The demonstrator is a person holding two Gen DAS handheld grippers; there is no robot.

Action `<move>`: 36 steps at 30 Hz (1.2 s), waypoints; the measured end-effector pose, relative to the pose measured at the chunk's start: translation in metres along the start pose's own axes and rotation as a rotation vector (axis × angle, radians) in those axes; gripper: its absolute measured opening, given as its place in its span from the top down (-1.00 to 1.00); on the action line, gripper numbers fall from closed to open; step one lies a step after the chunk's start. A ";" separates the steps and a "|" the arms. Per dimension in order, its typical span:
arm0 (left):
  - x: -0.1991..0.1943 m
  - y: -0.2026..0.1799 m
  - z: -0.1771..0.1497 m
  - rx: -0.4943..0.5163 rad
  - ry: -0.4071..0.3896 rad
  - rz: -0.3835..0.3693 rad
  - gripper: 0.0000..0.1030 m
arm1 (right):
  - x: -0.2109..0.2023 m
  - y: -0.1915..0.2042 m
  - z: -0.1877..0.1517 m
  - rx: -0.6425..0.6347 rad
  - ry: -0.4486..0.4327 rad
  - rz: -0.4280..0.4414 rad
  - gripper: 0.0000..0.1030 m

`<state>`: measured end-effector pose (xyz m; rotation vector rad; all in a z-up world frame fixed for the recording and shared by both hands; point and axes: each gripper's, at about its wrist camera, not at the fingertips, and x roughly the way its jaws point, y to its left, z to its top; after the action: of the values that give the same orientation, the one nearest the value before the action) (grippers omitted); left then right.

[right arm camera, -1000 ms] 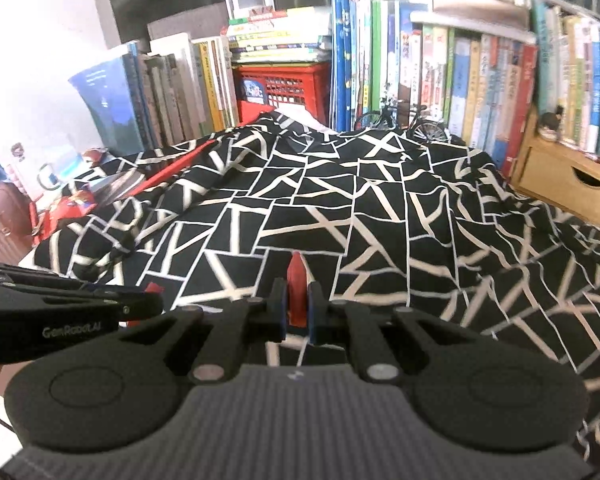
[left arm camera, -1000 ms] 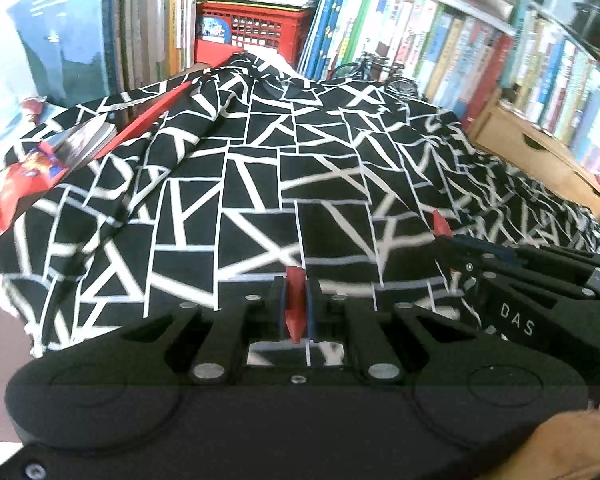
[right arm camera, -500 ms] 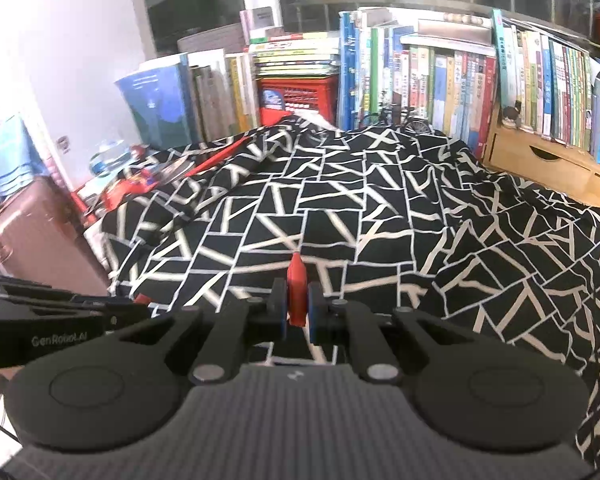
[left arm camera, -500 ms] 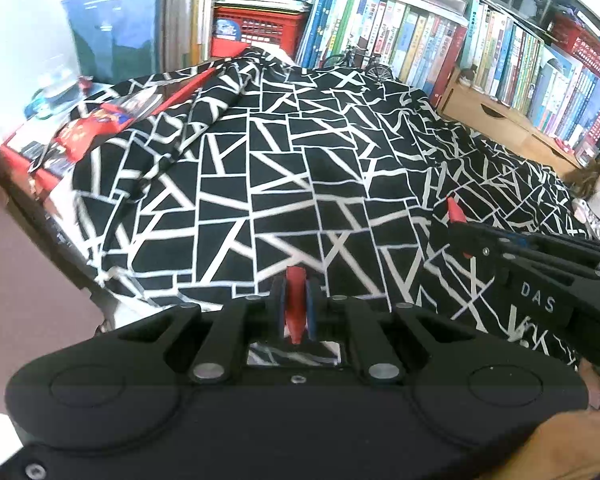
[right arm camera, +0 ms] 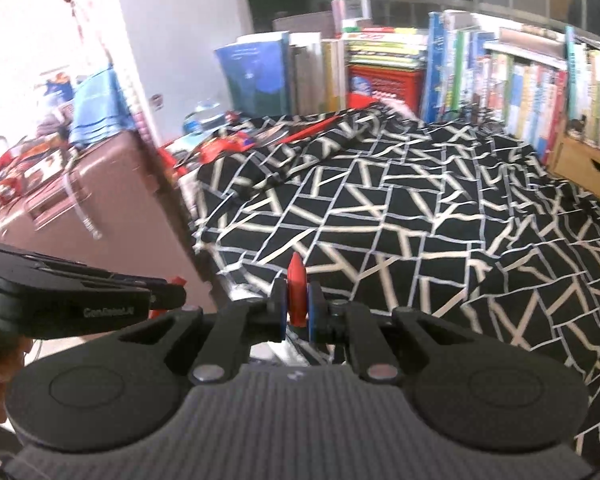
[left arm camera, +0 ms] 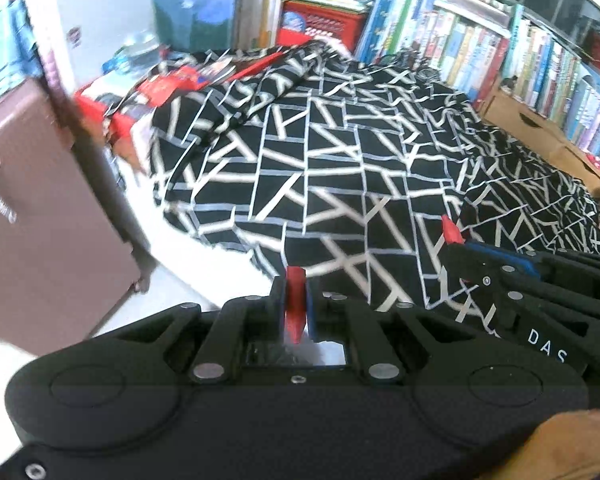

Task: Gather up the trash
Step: 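Carry both red pieces to the black trash bag, then open both tools over the black trash bag to drop the red pieces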

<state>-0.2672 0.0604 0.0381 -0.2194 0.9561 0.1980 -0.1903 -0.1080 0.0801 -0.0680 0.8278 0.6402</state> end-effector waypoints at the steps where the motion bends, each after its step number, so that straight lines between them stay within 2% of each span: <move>1: -0.001 0.001 -0.005 -0.006 0.005 0.007 0.82 | -0.001 0.002 -0.003 -0.006 0.004 0.012 0.73; 10: -0.006 0.019 -0.051 -0.061 0.052 0.068 0.82 | 0.002 0.028 -0.034 -0.035 0.069 0.095 0.73; 15: 0.003 0.040 -0.070 -0.088 0.086 0.074 0.82 | 0.015 0.045 -0.053 -0.037 0.112 0.115 0.73; 25: 0.044 0.081 -0.097 -0.089 0.189 0.056 0.82 | 0.046 0.075 -0.086 0.010 0.204 0.109 0.73; 36: 0.094 0.100 -0.112 -0.072 0.271 0.046 0.81 | 0.085 0.086 -0.102 0.061 0.276 0.079 0.73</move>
<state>-0.3280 0.1332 -0.1117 -0.2963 1.2250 0.2491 -0.2630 -0.0258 -0.0341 -0.0697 1.1200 0.6885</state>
